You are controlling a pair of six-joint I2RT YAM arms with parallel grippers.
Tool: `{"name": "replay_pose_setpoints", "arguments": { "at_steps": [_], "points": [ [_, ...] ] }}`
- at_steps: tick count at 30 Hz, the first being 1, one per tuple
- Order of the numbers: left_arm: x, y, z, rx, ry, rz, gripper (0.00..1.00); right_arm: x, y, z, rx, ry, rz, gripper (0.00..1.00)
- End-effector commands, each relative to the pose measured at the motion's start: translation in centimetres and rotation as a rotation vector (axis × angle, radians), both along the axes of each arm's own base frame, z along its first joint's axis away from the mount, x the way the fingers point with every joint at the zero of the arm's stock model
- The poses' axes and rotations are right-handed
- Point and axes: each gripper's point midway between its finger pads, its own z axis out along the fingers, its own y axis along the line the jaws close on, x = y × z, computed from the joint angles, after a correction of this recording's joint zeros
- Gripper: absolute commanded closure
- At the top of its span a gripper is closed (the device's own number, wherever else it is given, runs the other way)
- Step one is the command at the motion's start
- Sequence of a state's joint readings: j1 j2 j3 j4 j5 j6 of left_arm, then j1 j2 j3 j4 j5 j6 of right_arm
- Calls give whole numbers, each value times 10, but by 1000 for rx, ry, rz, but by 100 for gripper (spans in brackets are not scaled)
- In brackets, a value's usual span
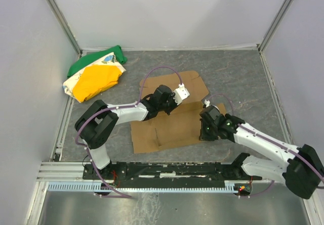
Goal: Fold the paper box
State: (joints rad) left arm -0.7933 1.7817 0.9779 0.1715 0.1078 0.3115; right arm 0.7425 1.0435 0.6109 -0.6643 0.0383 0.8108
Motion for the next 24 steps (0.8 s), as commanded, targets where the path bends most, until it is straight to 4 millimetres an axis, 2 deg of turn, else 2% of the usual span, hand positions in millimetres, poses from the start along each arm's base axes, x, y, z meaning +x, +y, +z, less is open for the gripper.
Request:
{"name": "replay_pose_setpoints", "arguments": {
  "at_steps": [1, 6, 11, 16, 22, 24],
  "points": [
    [-52, 35, -70, 171, 252, 10, 97, 34, 24, 9, 35, -90, -2, 99],
    [-54, 35, -71, 174, 255, 7, 97, 40, 32, -6, 20, -62, 13, 99],
    [-58, 33, -74, 186, 257, -5, 97, 49, 37, -7, 15, -79, 10, 99],
    [-55, 33, -74, 190, 246, 1, 97, 50, 47, 6, 62, -86, 42, 99],
    [-53, 32, -75, 198, 242, -1, 97, 34, 83, 30, 228, -100, 166, 99],
    [-53, 33, -76, 199, 243, -1, 97, 35, 82, 33, 222, -118, 163, 99]
  ]
}}
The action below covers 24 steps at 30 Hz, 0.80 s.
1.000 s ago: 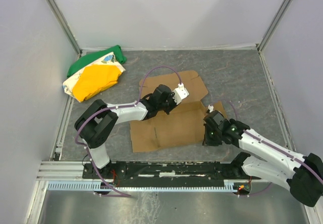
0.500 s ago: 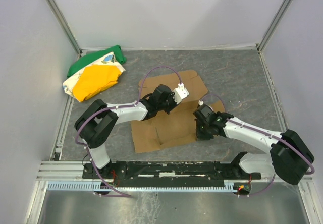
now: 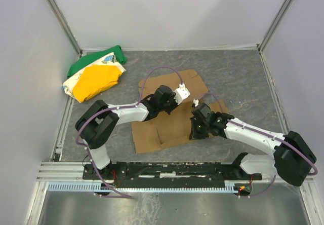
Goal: Fold the paper box
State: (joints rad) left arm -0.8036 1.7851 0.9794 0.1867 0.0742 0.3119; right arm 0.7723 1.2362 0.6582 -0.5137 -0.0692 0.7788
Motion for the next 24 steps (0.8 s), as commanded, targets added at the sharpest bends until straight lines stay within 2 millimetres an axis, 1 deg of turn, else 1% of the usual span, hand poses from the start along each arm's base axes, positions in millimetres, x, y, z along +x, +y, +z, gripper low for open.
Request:
{"name": "replay_pose_setpoints", "arguments": {
  "at_steps": [1, 3, 4, 5, 6, 7, 9, 10, 11, 12, 13, 16, 18, 20, 22, 24],
  "points": [
    [-56, 34, -78, 192, 268, -15, 97, 30, 37, 47, 161, -181, 33, 99],
    [-56, 35, -78, 190, 268, -14, 97, 36, 24, 55, 116, -224, -6, 99],
    [-57, 34, -78, 188, 268, -17, 97, 40, 16, 63, 92, -258, -28, 99],
    [-57, 34, -77, 188, 268, -19, 97, 43, 5, 69, 58, -285, -52, 99],
    [-57, 34, -78, 188, 269, -21, 97, 49, -9, 76, 13, -329, -101, 98],
    [-57, 33, -77, 187, 266, -27, 97, 54, -25, 83, -30, -356, -154, 91],
    [-59, 32, -76, 181, 257, -50, 97, 59, -62, 93, -117, -378, -271, 62],
    [-59, 32, -76, 180, 248, -61, 97, 64, -78, 96, -140, -377, -319, 55],
    [-59, 32, -75, 175, 242, -72, 97, 67, -92, 98, -148, -369, -354, 50],
    [-60, 31, -74, 170, 235, -84, 97, 71, -107, 98, -152, -353, -399, 47],
    [-60, 31, -74, 169, 236, -91, 97, 74, -116, 97, -149, -340, -420, 46],
    [-59, 32, -75, 167, 243, -91, 97, 77, -131, 96, -160, -318, -429, 45],
    [-59, 32, -75, 167, 247, -92, 97, 77, -140, 91, -205, -298, -453, 45],
    [-58, 32, -76, 170, 249, -90, 97, 78, -160, 81, -299, -254, -517, 39],
    [-57, 32, -77, 171, 251, -89, 97, 85, -173, 63, -352, -190, -537, 36],
    [-57, 32, -77, 172, 253, -90, 97, 91, -183, 48, -362, -134, -557, 34]
  ]
}}
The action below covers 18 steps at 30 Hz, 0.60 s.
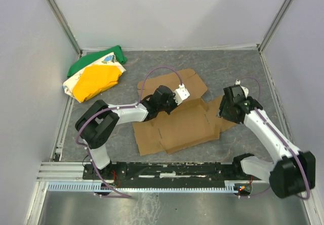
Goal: Fold the paper box
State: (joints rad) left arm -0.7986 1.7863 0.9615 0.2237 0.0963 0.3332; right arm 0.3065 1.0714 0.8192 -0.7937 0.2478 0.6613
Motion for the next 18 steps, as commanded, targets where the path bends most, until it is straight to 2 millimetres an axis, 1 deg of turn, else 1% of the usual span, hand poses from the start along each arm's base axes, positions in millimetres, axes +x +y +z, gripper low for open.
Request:
{"name": "replay_pose_setpoints", "arguments": {
  "at_steps": [1, 3, 5, 7, 11, 12, 13, 14, 15, 16, 18],
  "points": [
    [-57, 33, -76, 185, 268, -64, 97, 16, -35, -21, -67, 95, -85, 34],
    [-57, 34, -76, 183, 267, -63, 97, 25, -45, -26, -74, 95, -109, 34],
    [-56, 34, -76, 183, 269, -61, 97, 30, -57, -27, -97, 91, -137, 33],
    [-56, 34, -76, 182, 272, -58, 97, 35, -60, -25, -72, 75, -140, 33],
    [-55, 34, -77, 180, 277, -58, 97, 42, -55, -17, -36, 5, -90, 29],
    [-55, 34, -76, 178, 276, -58, 97, 44, -52, -17, -27, -11, -64, 28],
    [-54, 34, -75, 178, 275, -56, 97, 46, -45, -18, 5, -28, -25, 28],
    [-53, 34, -75, 175, 274, -56, 97, 48, -37, -20, 43, -45, 19, 28],
    [-53, 34, -74, 175, 275, -54, 97, 47, -31, -26, 68, -41, 48, 28],
    [-53, 34, -74, 174, 274, -55, 97, 46, -29, -30, 77, -37, 54, 28],
    [-53, 34, -72, 170, 273, -52, 97, 42, -34, -41, 58, -3, 51, 28]
  ]
}}
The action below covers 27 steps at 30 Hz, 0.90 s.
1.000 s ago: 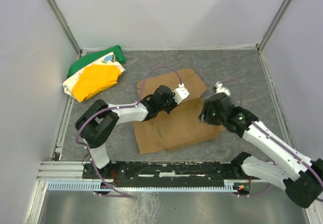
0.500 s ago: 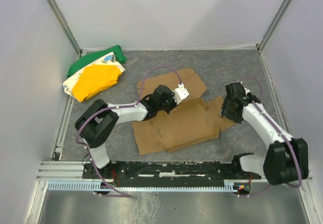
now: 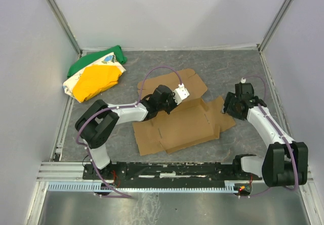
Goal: Fold the paper box
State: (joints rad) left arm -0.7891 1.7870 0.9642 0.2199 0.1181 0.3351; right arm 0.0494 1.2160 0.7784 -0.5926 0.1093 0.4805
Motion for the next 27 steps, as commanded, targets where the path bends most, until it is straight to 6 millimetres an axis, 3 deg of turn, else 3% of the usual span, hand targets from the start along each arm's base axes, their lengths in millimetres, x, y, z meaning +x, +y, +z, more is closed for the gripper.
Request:
{"name": "replay_pose_setpoints", "arguments": {
  "at_steps": [1, 5, 10, 15, 21, 27],
  "points": [
    [-53, 34, -71, 175, 260, -44, 97, 5, 8, -16, 35, -9, 88, 29],
    [-53, 34, -68, 164, 257, -42, 97, 5, 10, -24, 65, 15, 96, 32],
    [-49, 35, -64, 158, 249, -31, 97, 4, 19, -21, 112, 1, 133, 42],
    [-44, 37, -59, 141, 248, -16, 97, -1, 20, -18, 114, -15, 135, 44],
    [-43, 37, -56, 132, 247, -15, 97, -2, 1, -11, 28, -37, 68, 32],
    [-43, 38, -57, 134, 251, -11, 97, -3, 2, -18, 31, -13, 66, 31]
  ]
}}
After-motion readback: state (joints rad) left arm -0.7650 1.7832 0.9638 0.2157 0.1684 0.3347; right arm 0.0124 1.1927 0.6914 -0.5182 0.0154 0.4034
